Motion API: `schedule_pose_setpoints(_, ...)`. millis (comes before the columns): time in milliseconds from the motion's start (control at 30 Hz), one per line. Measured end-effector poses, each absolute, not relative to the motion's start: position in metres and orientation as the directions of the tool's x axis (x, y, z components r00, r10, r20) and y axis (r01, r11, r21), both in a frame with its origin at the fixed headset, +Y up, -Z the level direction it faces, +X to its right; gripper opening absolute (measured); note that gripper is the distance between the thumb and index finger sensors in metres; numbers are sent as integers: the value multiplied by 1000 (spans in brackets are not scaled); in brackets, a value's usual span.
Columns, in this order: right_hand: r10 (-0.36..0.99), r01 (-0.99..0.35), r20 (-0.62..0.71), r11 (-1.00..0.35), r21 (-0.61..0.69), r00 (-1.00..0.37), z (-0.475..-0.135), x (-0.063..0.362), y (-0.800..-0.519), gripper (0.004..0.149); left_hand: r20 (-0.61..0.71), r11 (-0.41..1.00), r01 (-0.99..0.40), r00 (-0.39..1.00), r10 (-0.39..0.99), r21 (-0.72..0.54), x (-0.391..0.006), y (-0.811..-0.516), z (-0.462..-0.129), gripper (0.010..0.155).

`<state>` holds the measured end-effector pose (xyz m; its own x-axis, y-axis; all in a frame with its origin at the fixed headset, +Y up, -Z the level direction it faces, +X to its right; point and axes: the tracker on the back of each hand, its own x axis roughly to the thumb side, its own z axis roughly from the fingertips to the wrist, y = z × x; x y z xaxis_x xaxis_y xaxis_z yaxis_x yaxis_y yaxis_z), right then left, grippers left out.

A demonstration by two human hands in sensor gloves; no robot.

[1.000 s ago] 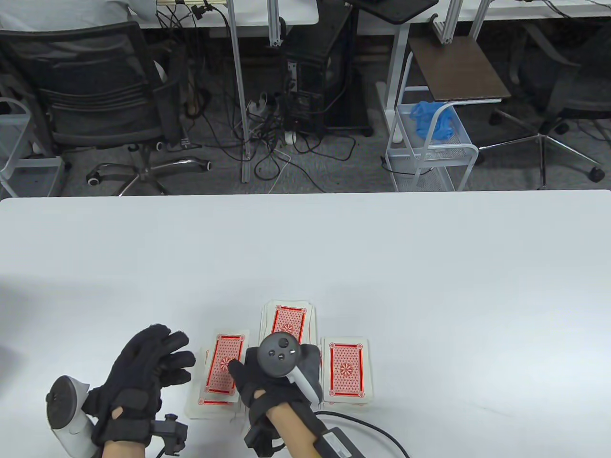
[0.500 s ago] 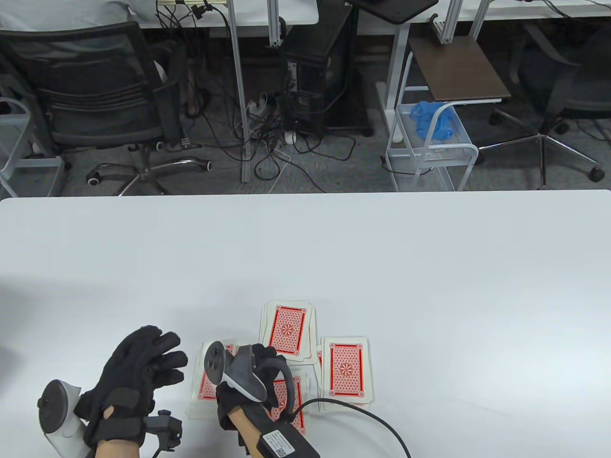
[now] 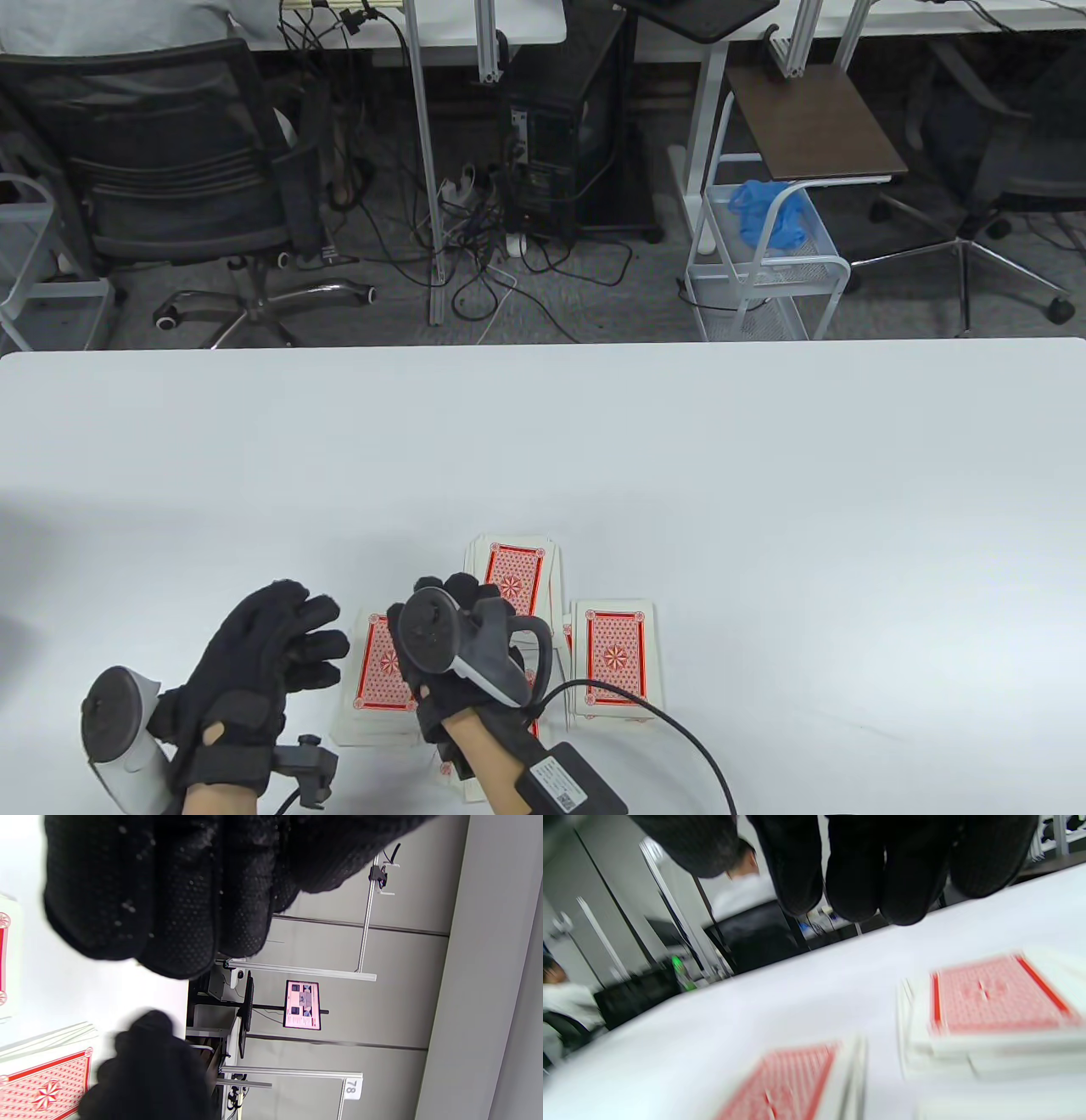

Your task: Four-player card dealing with fan arrangement

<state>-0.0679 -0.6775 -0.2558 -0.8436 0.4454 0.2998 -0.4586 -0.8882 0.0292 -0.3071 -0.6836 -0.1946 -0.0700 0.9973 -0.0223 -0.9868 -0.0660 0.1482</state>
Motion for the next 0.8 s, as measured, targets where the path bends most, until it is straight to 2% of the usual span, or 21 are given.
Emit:
schedule_pose_setpoints(100, 490, -529, 364, -849, -8, -792, -249, -41, -662, 64, -34, -36, -992, -40, 999, 120, -304, -684, -195, 49)
schedule_pose_setpoints(167, 529, -575, 361, -817, -26, -768, -246, -20, -660, 65, -37, -18, -994, -22, 999, 104, -302, -684, -195, 49)
schedule_pose_setpoints(367, 687, -717, 317, -696, 31, -654, -239, 14, -677, 65, -59, 34, -995, 29, 998, 92, -301, -685, -198, 51)
schedule_pose_setpoints(500, 822, -800, 212, -567, 199, -529, -243, 8, -699, 66, -117, 175, -980, 164, 980, 93, -303, -689, -200, 56)
schedule_pose_setpoints(667, 931, -852, -28, -321, 414, -364, -244, -22, -729, 71, -243, 352, -936, 335, 910, 28, -301, -705, -206, 62)
schedule_pose_setpoints(733, 940, -854, -96, -250, 457, -326, -243, -36, -740, 75, -309, 388, -922, 375, 874, -21, -300, -716, -210, 64)
schedule_pose_setpoints(800, 930, -849, -129, -250, 466, -345, -242, -47, -748, 79, -381, 412, -907, 413, 827, -90, -300, -728, -213, 66)
